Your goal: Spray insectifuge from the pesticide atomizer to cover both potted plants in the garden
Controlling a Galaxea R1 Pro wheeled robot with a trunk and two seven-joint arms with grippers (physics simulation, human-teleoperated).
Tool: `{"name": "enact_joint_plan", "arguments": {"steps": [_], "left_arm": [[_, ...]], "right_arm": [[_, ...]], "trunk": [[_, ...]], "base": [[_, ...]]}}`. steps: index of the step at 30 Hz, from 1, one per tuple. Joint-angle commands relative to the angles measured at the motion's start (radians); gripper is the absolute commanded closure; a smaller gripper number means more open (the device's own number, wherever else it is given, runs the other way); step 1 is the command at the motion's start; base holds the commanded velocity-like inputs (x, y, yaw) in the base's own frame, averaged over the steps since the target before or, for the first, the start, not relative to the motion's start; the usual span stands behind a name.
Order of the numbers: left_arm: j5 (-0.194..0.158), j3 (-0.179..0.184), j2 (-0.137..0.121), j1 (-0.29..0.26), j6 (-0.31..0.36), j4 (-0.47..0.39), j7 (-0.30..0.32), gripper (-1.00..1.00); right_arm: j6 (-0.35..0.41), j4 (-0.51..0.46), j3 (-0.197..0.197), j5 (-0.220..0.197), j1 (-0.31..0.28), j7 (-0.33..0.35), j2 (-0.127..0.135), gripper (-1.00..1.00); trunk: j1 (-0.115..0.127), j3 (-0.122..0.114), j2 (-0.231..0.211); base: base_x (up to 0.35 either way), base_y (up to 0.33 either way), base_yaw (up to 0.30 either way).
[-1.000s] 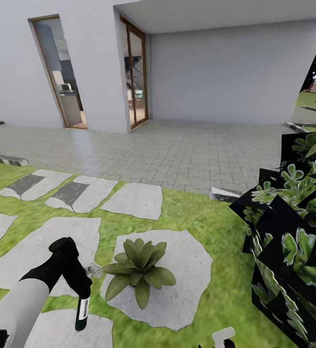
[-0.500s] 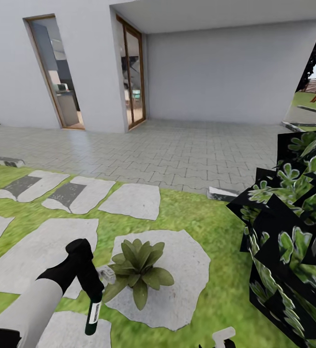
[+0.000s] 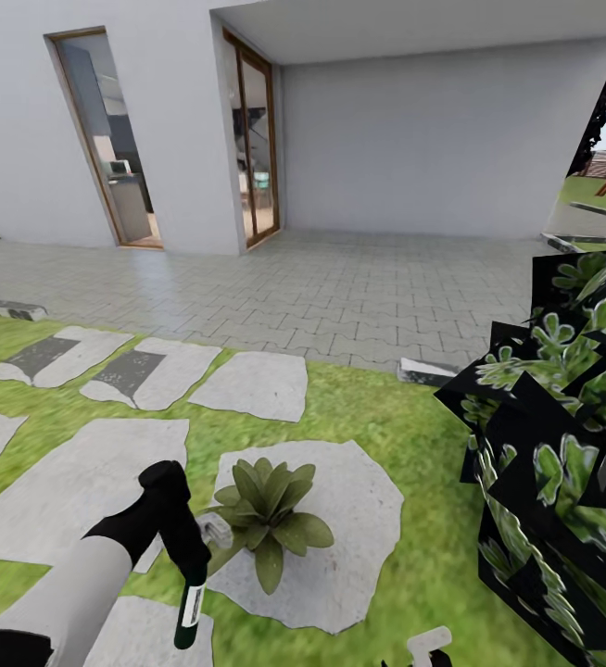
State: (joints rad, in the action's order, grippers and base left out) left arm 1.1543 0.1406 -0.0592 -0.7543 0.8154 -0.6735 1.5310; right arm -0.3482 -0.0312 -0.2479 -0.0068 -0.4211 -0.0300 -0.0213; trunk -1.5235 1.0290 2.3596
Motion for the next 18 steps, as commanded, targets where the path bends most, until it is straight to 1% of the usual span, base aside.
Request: {"name": "enact_joint_plan", "arguments": {"steps": [1,3,6,8,10,12,13,16,17,18], "left_arm": [[0.006,0.003,-0.003,0.000,0.010,-0.001,0.008,1.00],[0.004,0.001,-0.022,0.000,0.008,0.009,0.005,1.00],[0.005,0.003,-0.060,0.000,0.005,0.046,0.002,1.00],[0.006,0.003,-0.076,0.014,0.004,0.081,-0.002,1.00],[0.007,0.002,-0.075,0.045,0.004,0.095,-0.013,1.00],[0.004,0.000,-0.070,0.064,0.005,0.099,-0.041,1.00],[-0.004,-0.008,-0.063,0.074,0.009,0.094,-0.080,1.00],[-0.006,-0.012,-0.062,0.076,0.012,0.089,-0.090,1.00],[-0.007,-0.042,-0.062,0.076,0.013,0.074,-0.093,1.00],[-0.007,-0.059,-0.062,0.076,0.014,0.062,-0.093,1.00]], "right_arm": [[-0.003,0.001,-0.005,-0.001,-0.001,-0.003,0.000,-1.00],[-0.003,0.002,-0.005,-0.001,-0.001,-0.003,0.000,-1.00],[-0.003,0.001,-0.005,-0.001,-0.001,-0.004,0.000,-1.00],[-0.003,0.001,-0.005,-0.001,-0.001,-0.004,0.000,-1.00],[-0.003,0.001,-0.005,-0.001,-0.001,-0.004,0.000,-1.00],[-0.003,0.001,-0.005,-0.001,-0.001,-0.004,0.000,-1.00],[-0.003,0.001,-0.005,-0.001,-0.001,-0.004,0.000,-1.00],[-0.003,0.001,-0.005,-0.001,-0.001,-0.004,0.000,-1.00],[-0.003,0.001,-0.005,-0.001,-0.001,-0.004,0.000,-1.00],[-0.003,0.001,-0.005,-0.001,-0.001,-0.004,0.000,-1.00]], "trunk": [[0.000,0.001,0.000],[0.000,0.001,0.000],[0.000,0.000,0.000],[0.000,0.000,0.000],[0.000,0.000,0.000],[0.000,0.000,0.000],[0.000,0.000,0.000],[0.000,0.000,0.000],[0.000,0.000,0.000],[0.000,0.000,0.000]], "base": [[0.000,0.000,-0.028],[0.000,0.000,-0.152],[0.000,0.000,-0.223],[0.000,0.000,-0.169],[0.000,0.000,-0.058],[0.000,0.000,-0.021],[0.000,0.000,-0.003],[0.000,0.000,0.000],[-0.038,-0.152,0.000],[-0.064,-0.204,0.000]]}}
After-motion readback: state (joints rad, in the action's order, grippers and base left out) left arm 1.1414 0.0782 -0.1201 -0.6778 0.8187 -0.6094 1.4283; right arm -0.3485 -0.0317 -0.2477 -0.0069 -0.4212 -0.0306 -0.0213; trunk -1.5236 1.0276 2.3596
